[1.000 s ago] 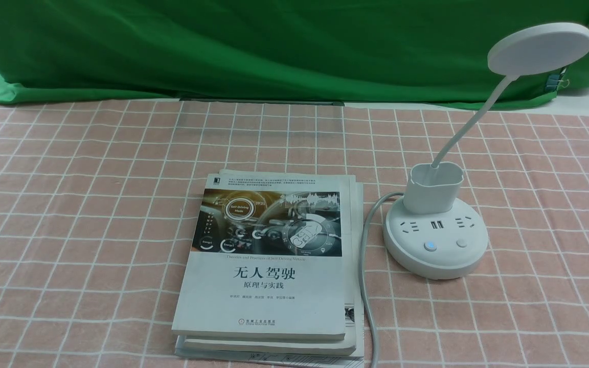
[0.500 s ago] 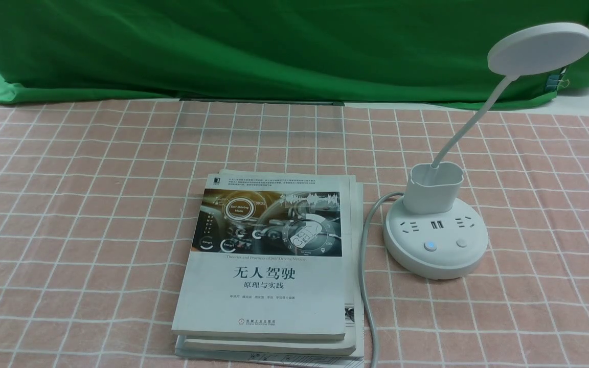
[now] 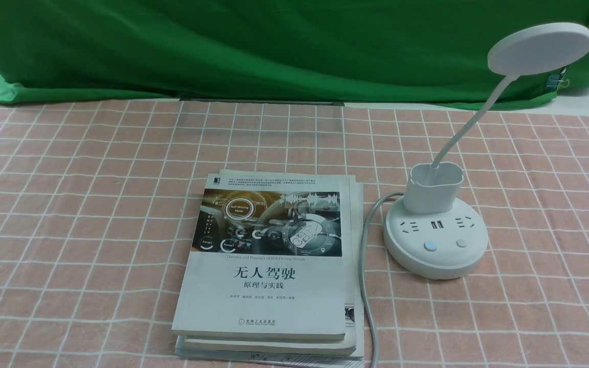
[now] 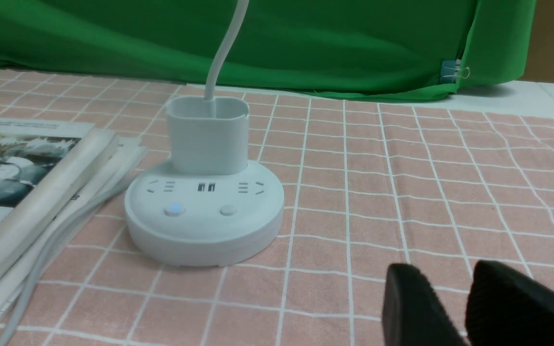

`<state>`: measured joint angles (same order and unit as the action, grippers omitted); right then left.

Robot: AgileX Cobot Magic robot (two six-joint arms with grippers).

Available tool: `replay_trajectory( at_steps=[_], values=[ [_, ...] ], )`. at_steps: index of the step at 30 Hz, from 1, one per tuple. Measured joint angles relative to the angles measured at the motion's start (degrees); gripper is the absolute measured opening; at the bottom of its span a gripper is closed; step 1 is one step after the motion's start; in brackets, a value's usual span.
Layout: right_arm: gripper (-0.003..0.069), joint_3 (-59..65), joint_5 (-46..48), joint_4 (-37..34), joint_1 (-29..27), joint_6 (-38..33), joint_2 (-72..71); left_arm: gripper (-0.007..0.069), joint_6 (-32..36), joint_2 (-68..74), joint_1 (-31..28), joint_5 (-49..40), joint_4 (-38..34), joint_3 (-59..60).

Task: Turn on the table lamp on the pink coffee tablecloth with your hand.
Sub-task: 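Press the button on the base of the white desk lamp with the right gripper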

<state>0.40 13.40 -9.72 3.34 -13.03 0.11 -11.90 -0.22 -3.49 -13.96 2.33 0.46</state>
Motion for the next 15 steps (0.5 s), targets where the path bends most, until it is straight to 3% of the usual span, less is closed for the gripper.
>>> replay_trajectory(
  at_steps=[11, 15],
  values=[
    [0.0242, 0.0, -0.1, 0.0, 0.0, 0.0, 0.0, 0.0019, 0.1, 0.0, 0.0, 0.0, 0.0, 0.0],
    [0.0242, 0.0, -5.4, 0.0, 0.0, 2.5, 0.0, 0.0019, 0.1, 0.0, 0.0, 0.0, 0.0, 0.0]
  ],
)
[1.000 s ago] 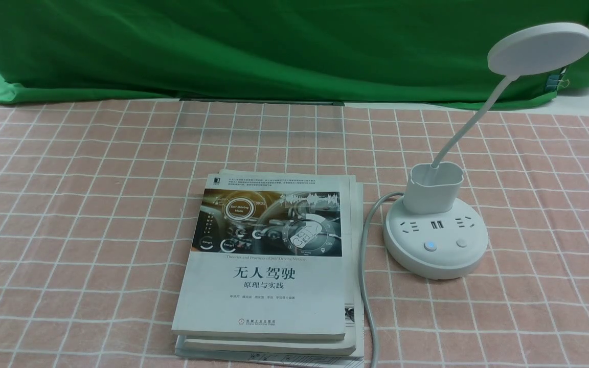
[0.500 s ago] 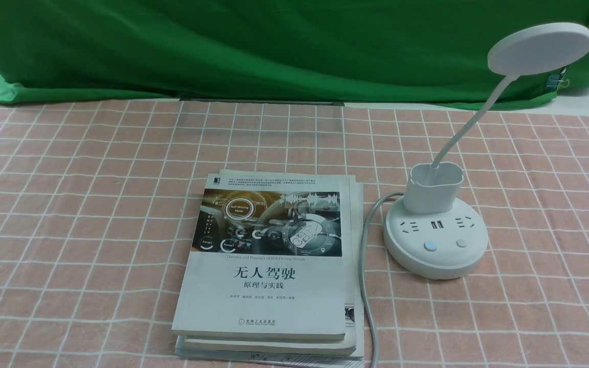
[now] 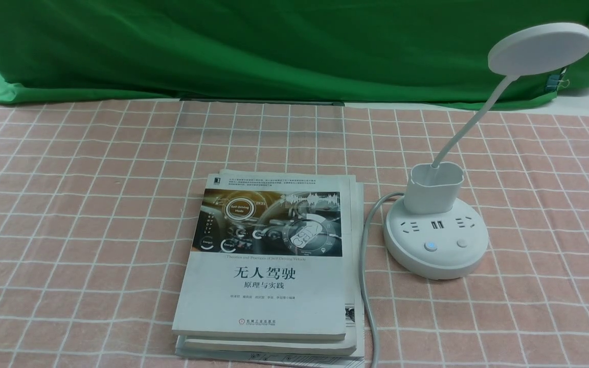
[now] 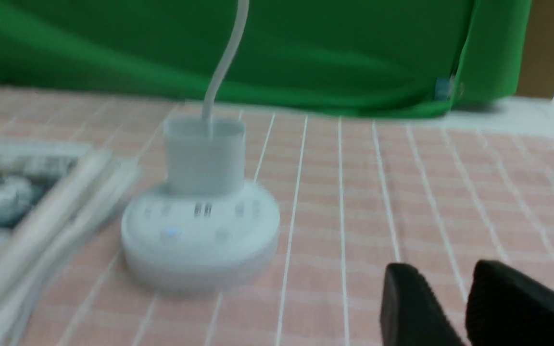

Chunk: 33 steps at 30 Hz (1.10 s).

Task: Turn on the table lamp on the pink coffee tablecloth with your hand.
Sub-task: 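Press the button on the base of the white desk lamp with the right gripper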

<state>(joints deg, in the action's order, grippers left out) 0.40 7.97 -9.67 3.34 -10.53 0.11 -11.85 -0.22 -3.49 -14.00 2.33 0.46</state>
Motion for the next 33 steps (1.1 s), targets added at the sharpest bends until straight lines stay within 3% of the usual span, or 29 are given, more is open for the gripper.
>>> replay_trajectory(
  at_steps=[8, 13, 15, 22, 26, 33],
  values=[
    [0.0240, 0.0, -11.4, 0.1, 0.0, 25.1, 0.0, 0.0019, 0.0, 0.0, 0.0, 0.0, 0.0, 0.0],
    [0.0232, -0.1, -11.2, 0.1, 0.0, 29.2, 0.0, 0.0019, 0.0, 0.0, 0.0, 0.0, 0.0, 0.0],
    [0.0232, -1.7, -8.0, 0.0, 0.0, 28.7, 1.0, 0.0019, 0.0, 0.0, 0.0, 0.0, 0.0, 0.0],
    [0.0190, -27.9, 25.9, -0.1, 0.0, 11.2, 26.0, 0.0019, 0.0, 0.0, 0.0, 0.0, 0.0, 0.0],
    [0.0136, -38.7, 39.8, -0.1, 0.0, 4.6, 42.0, 0.0019, 0.0, 0.0, 0.0, 0.0, 0.0, 0.0],
    [0.0054, -47.7, 43.2, -0.5, 0.0, 1.5, 60.4, 0.0019, 0.0, 0.0, 0.0, 0.0, 0.0, 0.0]
  ],
)
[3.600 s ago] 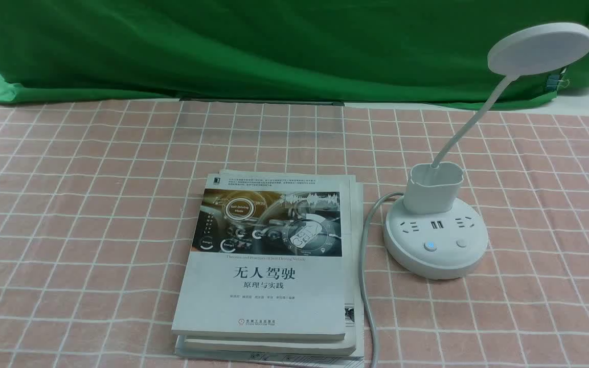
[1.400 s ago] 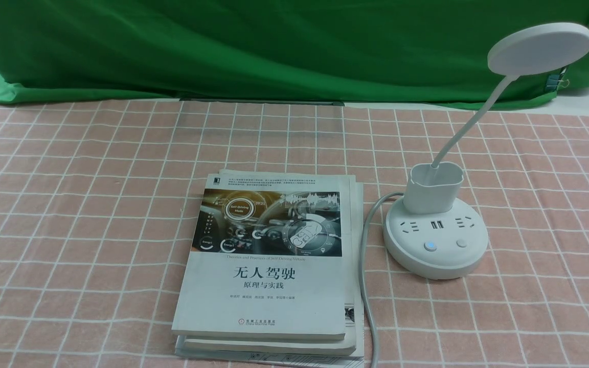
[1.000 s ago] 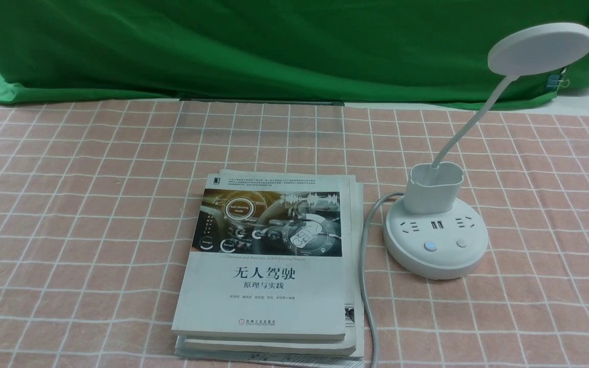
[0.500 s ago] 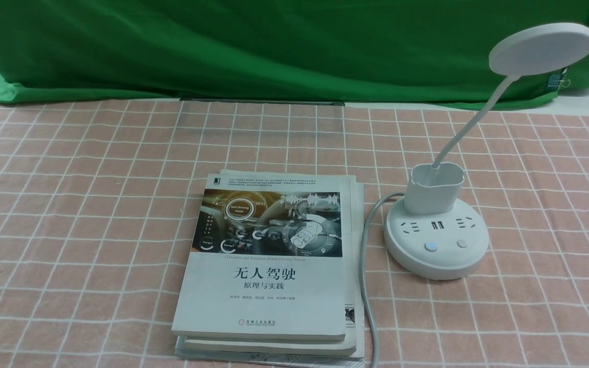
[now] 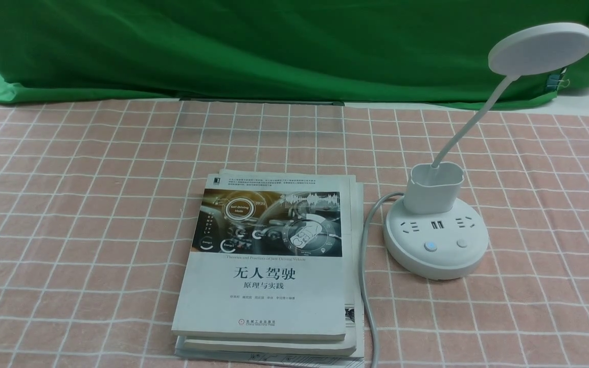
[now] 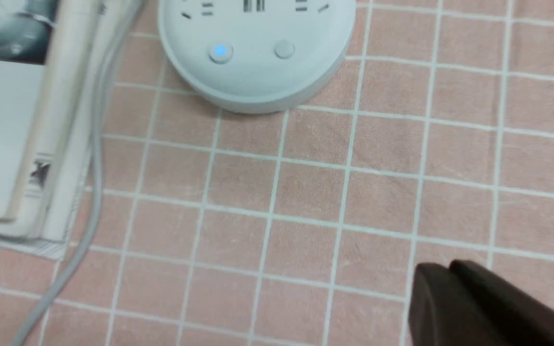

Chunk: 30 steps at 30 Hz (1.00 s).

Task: Turn on the table lamp on the pink coffee tablecloth with your hand.
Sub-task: 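Press the button on the base of the white desk lamp with the right gripper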

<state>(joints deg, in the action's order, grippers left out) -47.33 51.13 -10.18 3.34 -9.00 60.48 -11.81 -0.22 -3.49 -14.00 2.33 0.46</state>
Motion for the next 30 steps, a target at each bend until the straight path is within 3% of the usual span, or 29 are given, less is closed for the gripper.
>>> replay_trajectory(
  at_steps=[10, 18, 30],
  values=[
    [0.0031, -8.2, -6.9, -0.5, 10.2, -4.7, 24.6, 0.0019, -0.2, 0.0, 0.0, 0.0, 0.0, 0.0],
    [0.0031, -16.6, -8.9, -0.6, 10.7, -6.3, 36.9, 0.0019, -0.1, 0.0, 0.0, 0.0, 0.0, 0.0],
    [0.0031, -17.5, -14.3, -1.8, 10.7, -7.1, 42.8, 0.0019, -0.1, 0.0, 0.0, 0.0, 0.0, 0.0]
  ],
)
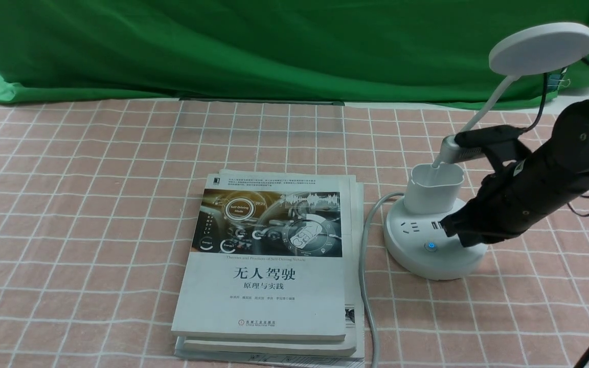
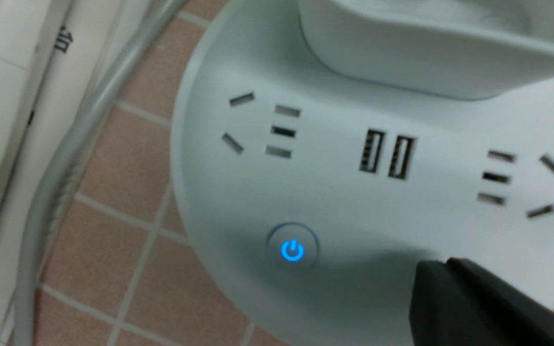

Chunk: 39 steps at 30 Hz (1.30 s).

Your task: Turn on the table lamp on the pink coffee tablecloth with your hand.

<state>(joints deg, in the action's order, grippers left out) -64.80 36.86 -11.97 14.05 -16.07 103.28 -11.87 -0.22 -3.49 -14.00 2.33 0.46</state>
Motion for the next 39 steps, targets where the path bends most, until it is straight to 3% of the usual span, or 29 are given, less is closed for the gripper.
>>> replay_trajectory(
  at_steps=[23, 39],
  values=[
    [0.0031, -1.7, -1.0, -1.3, 0.0, -0.1, 2.0, 0.0019, 0.1, 0.0, 0.0, 0.0, 0.0, 0.0],
    [0.0031, 4.0, 5.6, -1.0, 0.0, -0.1, -14.4, 0.0019, 0.1, 0.0, 0.0, 0.0, 0.0, 0.0]
  ],
)
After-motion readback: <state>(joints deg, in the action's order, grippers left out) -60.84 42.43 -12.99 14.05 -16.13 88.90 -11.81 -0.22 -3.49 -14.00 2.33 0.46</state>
